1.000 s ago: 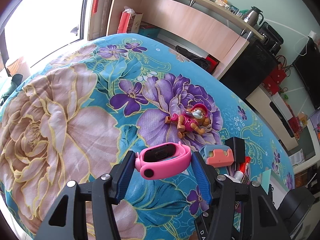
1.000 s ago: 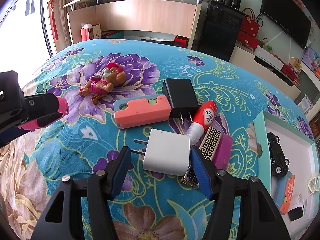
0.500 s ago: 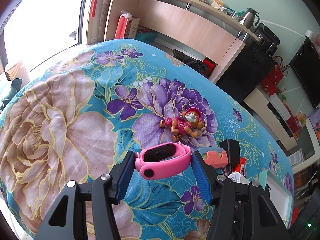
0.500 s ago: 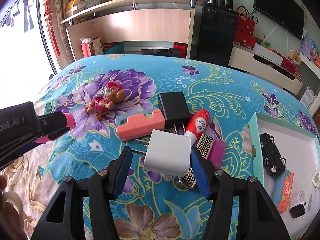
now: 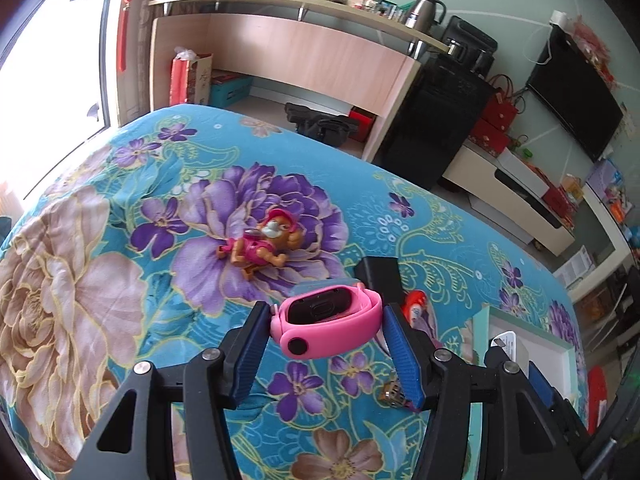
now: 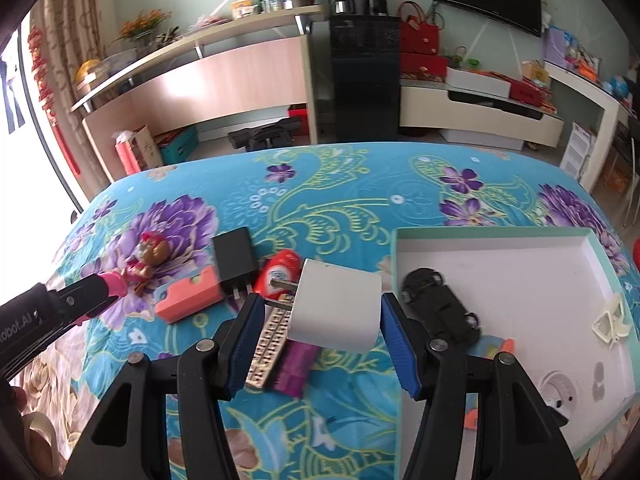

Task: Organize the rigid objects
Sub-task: 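Lower the watch band into the tray with left tool while right tool releases the plug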

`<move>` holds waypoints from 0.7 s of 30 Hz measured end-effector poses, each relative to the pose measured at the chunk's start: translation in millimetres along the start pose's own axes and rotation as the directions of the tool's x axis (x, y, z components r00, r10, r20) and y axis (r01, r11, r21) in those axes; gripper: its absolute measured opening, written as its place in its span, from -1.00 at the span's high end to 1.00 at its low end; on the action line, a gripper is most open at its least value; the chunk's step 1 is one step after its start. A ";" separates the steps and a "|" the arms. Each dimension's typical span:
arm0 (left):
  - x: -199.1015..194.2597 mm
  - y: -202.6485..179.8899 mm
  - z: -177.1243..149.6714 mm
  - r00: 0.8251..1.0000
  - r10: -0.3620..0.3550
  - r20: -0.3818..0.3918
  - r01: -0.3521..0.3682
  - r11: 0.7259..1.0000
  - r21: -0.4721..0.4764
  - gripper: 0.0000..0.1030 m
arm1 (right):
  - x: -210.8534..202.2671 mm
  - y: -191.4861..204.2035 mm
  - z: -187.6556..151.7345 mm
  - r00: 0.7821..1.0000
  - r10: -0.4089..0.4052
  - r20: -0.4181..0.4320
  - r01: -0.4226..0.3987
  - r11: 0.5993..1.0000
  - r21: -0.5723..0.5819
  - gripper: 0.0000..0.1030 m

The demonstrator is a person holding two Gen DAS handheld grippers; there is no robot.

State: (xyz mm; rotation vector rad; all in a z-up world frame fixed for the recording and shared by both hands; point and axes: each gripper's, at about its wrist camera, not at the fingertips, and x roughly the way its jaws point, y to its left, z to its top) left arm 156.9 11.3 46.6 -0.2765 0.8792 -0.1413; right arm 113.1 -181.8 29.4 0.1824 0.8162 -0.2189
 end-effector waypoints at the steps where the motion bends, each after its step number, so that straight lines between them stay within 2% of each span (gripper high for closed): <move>1: 0.5 -10.3 -1.2 1.000 -0.013 -0.001 0.013 1.000 0.022 -0.18 | -1.0 -12.3 1.7 1.000 -0.025 0.002 0.025 0.999 0.025 -0.17; 8: 6.8 -86.1 -16.6 0.994 -0.107 -0.025 0.109 0.977 0.184 -0.18 | -10.4 -96.7 4.5 0.989 -0.147 -0.006 0.146 0.971 0.188 -0.17; 16: 11.3 -162.5 -40.3 0.981 -0.187 -0.050 0.193 0.917 0.348 -0.18 | -24.6 -166.0 -0.7 0.977 -0.212 -0.027 0.209 0.920 0.331 -0.17; 21: 22.7 -193.3 -53.8 0.973 -0.220 -0.068 0.229 0.885 0.405 -0.18 | -33.4 -193.5 -5.5 0.965 -0.258 -0.040 0.254 0.891 0.376 -0.17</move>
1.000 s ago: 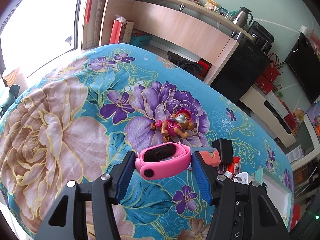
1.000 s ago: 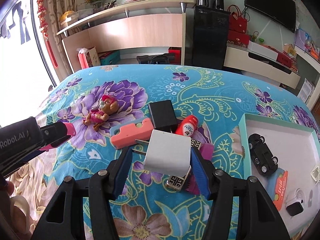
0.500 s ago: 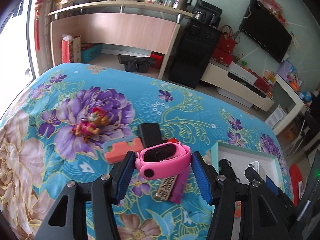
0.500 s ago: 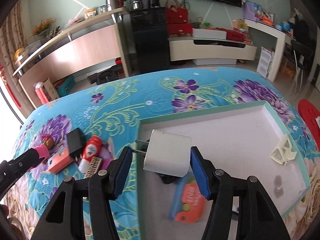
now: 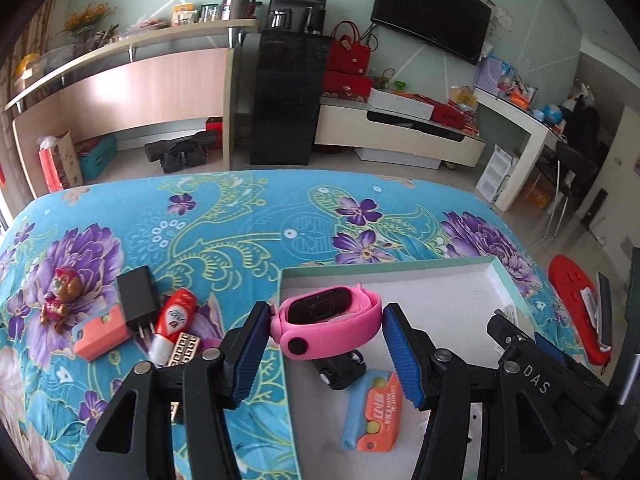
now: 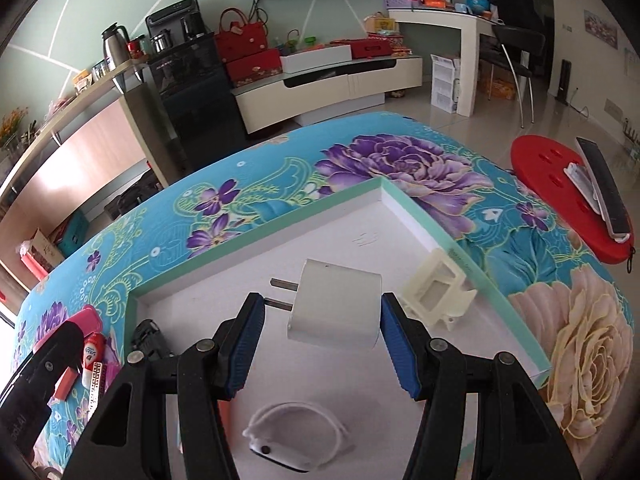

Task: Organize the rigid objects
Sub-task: 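Lower the watch band into the tray with left tool while right tool releases the plug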

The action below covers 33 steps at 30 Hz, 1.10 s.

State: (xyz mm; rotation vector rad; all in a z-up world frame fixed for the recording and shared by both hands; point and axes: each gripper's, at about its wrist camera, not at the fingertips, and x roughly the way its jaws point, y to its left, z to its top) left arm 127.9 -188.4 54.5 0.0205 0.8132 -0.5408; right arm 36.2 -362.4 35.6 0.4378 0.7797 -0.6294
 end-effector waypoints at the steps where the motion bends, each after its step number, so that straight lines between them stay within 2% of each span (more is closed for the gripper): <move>1: 5.0 -5.6 -1.1 1.000 -0.010 -0.004 0.010 1.000 0.010 -0.18 | 0.3 -5.4 1.1 1.000 -0.002 -0.004 0.002 1.000 0.013 -0.17; 8: 30.2 -31.8 -11.5 0.999 -0.039 -0.026 0.041 0.997 0.073 -0.18 | 5.1 -23.7 2.6 1.000 -0.013 -0.027 0.014 0.998 0.056 -0.17; 24: 40.2 -33.9 -17.9 0.999 -0.009 -0.053 0.014 0.996 0.093 -0.19 | 6.2 -12.3 0.4 0.999 0.014 -0.049 -0.013 1.000 0.010 -0.18; 27: 40.6 -31.6 -18.2 0.999 0.000 -0.053 0.005 0.996 0.090 -0.22 | 8.9 -9.8 -0.9 0.998 0.009 -0.062 -0.009 1.000 -0.002 -0.18; 31: 39.7 -27.9 -17.8 0.998 0.005 -0.055 -0.001 0.997 0.083 -0.36 | 12.9 -10.5 -2.0 0.996 0.016 -0.087 -0.016 1.000 0.001 -0.18; 33: 39.2 -26.6 -17.6 0.998 0.006 -0.056 -0.002 0.997 0.080 -0.37 | 10.4 -11.2 -1.4 0.997 0.007 -0.073 -0.006 1.000 0.002 -0.18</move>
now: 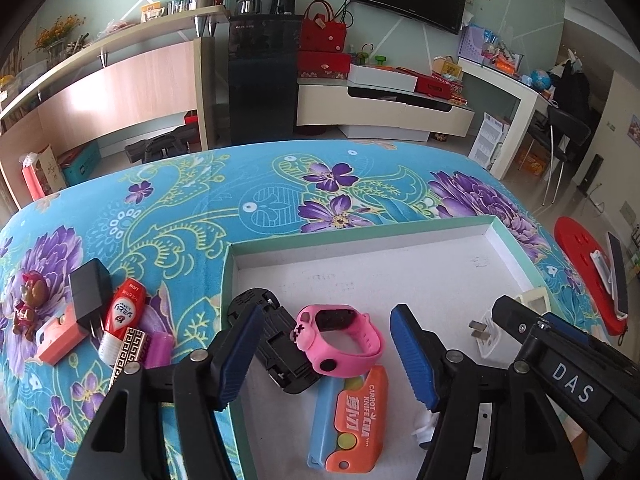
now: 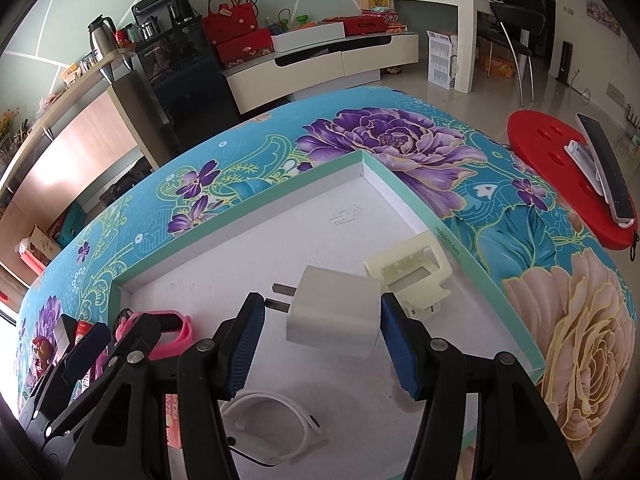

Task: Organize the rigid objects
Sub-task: 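Lower the watch band into the tray with left tool while right tool releases the plug, then move both open tools back toward the remaining pile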

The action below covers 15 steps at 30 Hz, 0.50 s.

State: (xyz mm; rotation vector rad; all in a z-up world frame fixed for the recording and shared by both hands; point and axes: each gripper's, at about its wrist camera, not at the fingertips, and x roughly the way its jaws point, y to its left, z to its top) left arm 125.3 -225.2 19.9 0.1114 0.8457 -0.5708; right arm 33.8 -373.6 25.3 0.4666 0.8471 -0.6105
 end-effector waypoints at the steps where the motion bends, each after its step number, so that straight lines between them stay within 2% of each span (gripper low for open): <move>1: -0.6 0.4 0.1 1.000 0.002 0.000 -0.002 1.000 -0.001 -0.38 | -1.8 0.0 0.5 1.000 -0.004 0.005 0.004 1.000 0.000 -0.18; 8: -8.6 10.9 2.2 1.000 0.020 0.006 -0.020 1.000 -0.022 -0.47 | -4.1 1.2 2.1 1.000 -0.008 0.006 0.008 1.000 -0.001 -0.19; 15: -17.4 39.7 2.5 0.996 0.086 0.002 -0.085 0.992 -0.093 -0.64 | -2.2 6.7 1.4 1.000 0.012 -0.006 -0.012 1.000 -0.013 -0.30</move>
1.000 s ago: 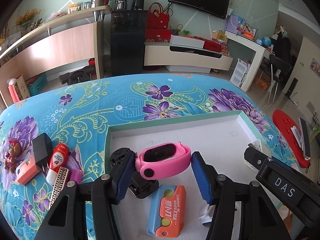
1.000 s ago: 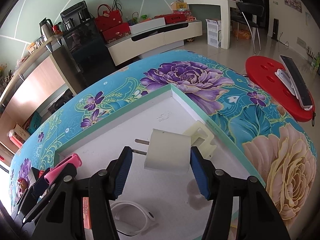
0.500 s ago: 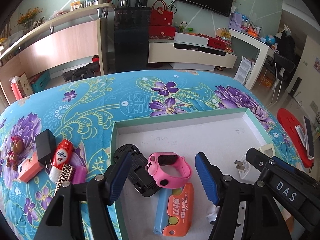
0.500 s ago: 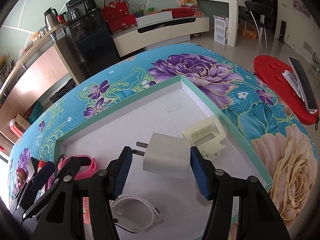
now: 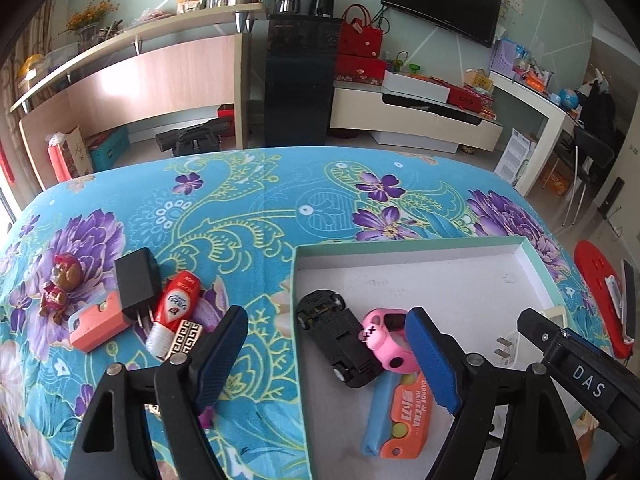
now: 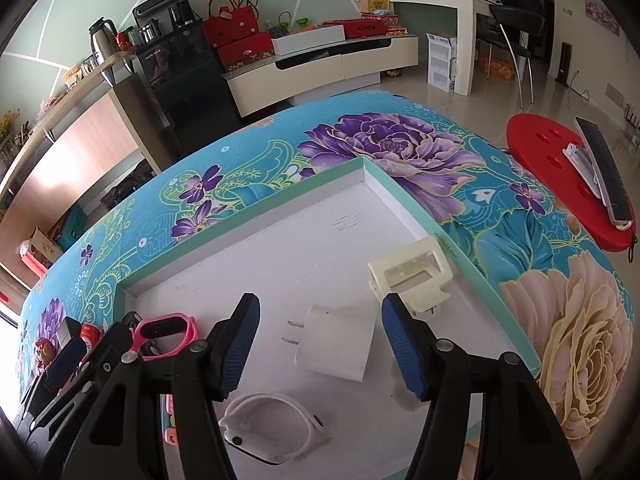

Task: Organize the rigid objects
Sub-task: 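Move both open tools back toward the remaining pile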

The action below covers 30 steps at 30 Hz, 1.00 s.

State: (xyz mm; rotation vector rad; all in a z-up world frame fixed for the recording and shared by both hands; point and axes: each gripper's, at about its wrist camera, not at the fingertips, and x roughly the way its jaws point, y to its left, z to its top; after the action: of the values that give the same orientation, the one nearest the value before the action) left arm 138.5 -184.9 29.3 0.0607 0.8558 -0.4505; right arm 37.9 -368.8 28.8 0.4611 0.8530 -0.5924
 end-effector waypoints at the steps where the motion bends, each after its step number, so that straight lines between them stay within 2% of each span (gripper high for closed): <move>1: -1.2 5.3 0.0 1.000 0.011 0.001 -0.011 1.000 -0.012 -0.65 | -0.1 2.0 -0.2 1.000 -0.005 0.001 0.005 1.000 -0.008 -0.32; 6: -2.7 32.2 -1.7 0.997 0.079 -0.026 -0.081 0.993 -0.081 -0.65 | -2.7 11.6 -0.8 1.000 -0.009 0.011 0.009 0.999 -0.036 -0.35; 8: -1.3 42.8 -3.8 0.993 0.110 -0.045 -0.114 0.987 -0.110 -0.65 | -2.9 17.5 -2.0 1.000 -0.008 0.011 0.009 0.998 -0.055 -0.42; 9: -0.3 47.8 -5.4 0.990 0.126 -0.056 -0.132 0.984 -0.121 -0.65 | -2.9 21.1 -2.9 1.000 -0.008 0.011 0.009 0.998 -0.067 -0.54; 14: 2.6 70.6 -12.9 0.971 0.212 -0.108 -0.228 0.959 -0.169 -0.65 | -4.4 41.3 -7.7 1.000 0.015 0.006 -0.014 0.993 -0.115 -0.56; 15: 2.6 74.5 -14.1 0.968 0.225 -0.114 -0.242 0.954 -0.176 -0.69 | -4.9 45.9 -8.8 1.000 0.019 0.004 -0.019 0.992 -0.127 -0.56; 16: 2.2 78.8 -15.0 0.964 0.237 -0.120 -0.256 0.949 -0.184 -0.90 | -5.3 50.3 -9.9 1.000 0.022 0.004 -0.021 0.990 -0.138 -0.56; 17: 1.8 83.1 -15.9 0.960 0.251 -0.124 -0.271 0.943 -0.191 -1.00 | -5.8 54.7 -11.1 1.000 0.023 0.005 -0.022 0.989 -0.147 -0.56; 25: -13.1 115.7 -19.5 0.942 0.312 -0.127 -0.335 0.901 -0.276 -1.00 | -9.0 88.5 -21.9 0.995 0.098 -0.001 -0.095 0.971 -0.220 -0.56; 30: -22.8 135.9 -21.7 0.938 0.325 -0.124 -0.348 0.880 -0.325 -1.00 | -9.8 104.7 -28.1 0.990 0.143 -0.012 -0.142 0.960 -0.240 -0.57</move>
State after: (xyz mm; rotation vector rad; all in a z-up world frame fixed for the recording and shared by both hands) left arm 165.4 -48.8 14.6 -0.0974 0.9570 0.0334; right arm 85.1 -270.9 35.2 0.2962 0.8659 -0.3513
